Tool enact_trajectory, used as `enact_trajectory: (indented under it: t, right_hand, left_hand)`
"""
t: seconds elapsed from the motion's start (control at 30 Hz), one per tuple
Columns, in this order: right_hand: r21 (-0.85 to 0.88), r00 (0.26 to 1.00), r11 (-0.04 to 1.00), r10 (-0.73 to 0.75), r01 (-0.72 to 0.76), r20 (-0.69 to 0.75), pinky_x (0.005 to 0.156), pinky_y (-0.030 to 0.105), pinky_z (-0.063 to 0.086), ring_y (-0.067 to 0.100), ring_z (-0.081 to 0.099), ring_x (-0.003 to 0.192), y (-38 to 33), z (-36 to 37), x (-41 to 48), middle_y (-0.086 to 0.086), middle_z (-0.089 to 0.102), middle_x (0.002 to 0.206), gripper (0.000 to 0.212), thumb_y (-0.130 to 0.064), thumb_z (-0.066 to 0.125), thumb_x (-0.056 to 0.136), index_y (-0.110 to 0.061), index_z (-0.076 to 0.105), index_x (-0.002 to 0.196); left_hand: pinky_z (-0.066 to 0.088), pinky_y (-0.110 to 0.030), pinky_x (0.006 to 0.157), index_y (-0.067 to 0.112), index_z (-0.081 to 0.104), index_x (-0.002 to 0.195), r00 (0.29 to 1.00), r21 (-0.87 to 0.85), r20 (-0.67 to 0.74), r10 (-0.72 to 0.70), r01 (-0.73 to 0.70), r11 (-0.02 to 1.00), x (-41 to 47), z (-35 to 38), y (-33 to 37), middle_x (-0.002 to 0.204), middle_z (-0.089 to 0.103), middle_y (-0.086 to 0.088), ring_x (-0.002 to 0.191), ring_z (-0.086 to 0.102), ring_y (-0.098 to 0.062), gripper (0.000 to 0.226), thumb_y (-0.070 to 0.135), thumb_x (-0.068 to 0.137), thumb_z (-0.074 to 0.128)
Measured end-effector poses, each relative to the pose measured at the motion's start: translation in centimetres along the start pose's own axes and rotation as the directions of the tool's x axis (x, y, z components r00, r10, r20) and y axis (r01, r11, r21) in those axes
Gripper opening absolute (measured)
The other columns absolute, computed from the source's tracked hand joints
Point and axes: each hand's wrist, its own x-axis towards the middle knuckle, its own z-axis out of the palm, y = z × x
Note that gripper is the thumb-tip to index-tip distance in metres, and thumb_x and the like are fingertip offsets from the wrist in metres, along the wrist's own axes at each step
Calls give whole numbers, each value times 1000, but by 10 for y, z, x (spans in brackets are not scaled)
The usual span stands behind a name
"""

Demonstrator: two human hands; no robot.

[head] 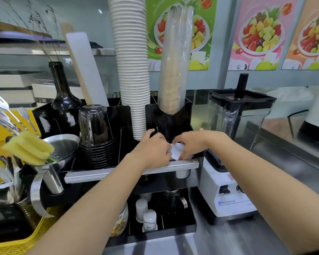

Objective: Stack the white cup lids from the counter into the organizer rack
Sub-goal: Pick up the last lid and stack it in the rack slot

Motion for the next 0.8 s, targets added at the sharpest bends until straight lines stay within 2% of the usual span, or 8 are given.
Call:
enact_trajectory:
  t: [0.07,0.17,0.23,0.33,0.4,0.57,0.73,0.8]
  right_hand:
    - [35,1000,999,-7,6,18,101,41,36,22,50,110,-1,-1,1,-10,57,90,71,-41,66,78,-26,33,140]
    - [85,1000,996,-22,20,14,93,30,33,21,44,123,-1,-3,1,-4,51,132,70,-37,68,78,-25,37,139]
    - [103,999,994,-33,32,10,87,26,30,20,41,127,-3,-4,1,-1,42,143,69,-34,68,78,-24,38,139]
    - [111,999,993,-43,40,29,84,25,31,20,46,120,-4,-5,-1,0,47,136,67,-28,68,80,-23,37,139]
    - [128,997,991,-40,31,64,78,23,36,17,55,101,-4,-6,-2,-1,54,116,68,-20,68,80,-24,36,140]
    - [130,993,991,-39,25,109,60,19,38,8,59,73,-1,-6,2,-1,55,115,70,-10,66,79,-26,36,140]
    - [140,992,989,-56,40,114,79,27,39,21,57,102,-1,-6,1,3,48,132,68,-11,68,78,-28,39,138]
    - [140,990,989,-62,44,123,72,23,39,17,57,91,-3,-6,2,5,50,125,69,-11,68,78,-26,38,138]
  left_hand:
    - [-1,-42,115,12,64,96,1000,25,-2,4,-4,1000,0,0,0,107,64,-4,124,37,-15,32,23,89,35]
    - [0,-42,115,11,62,105,999,61,-34,-1,3,998,-1,2,1,115,62,-4,125,37,-15,34,25,90,36]
    - [0,-42,115,10,60,110,998,63,-56,-7,11,998,-2,4,2,119,59,-3,126,35,-14,35,25,90,36]
    - [3,-40,114,9,59,109,998,43,-65,-5,8,999,-2,5,3,117,59,-2,126,34,-14,34,24,91,35]
    - [4,-39,114,10,60,105,998,23,-69,-3,4,1000,-3,6,2,112,60,-1,124,36,-14,33,23,91,34]
    - [15,-36,111,12,62,98,994,18,-109,10,-8,1000,-4,7,3,99,63,0,115,42,-15,32,22,91,33]
    - [19,-35,108,12,61,89,992,31,-119,46,-42,999,-5,7,3,96,63,0,107,46,-16,30,21,89,32]
    - [18,-34,106,12,62,100,979,29,-198,57,-52,998,-6,11,2,106,62,1,109,47,-17,36,24,89,30]
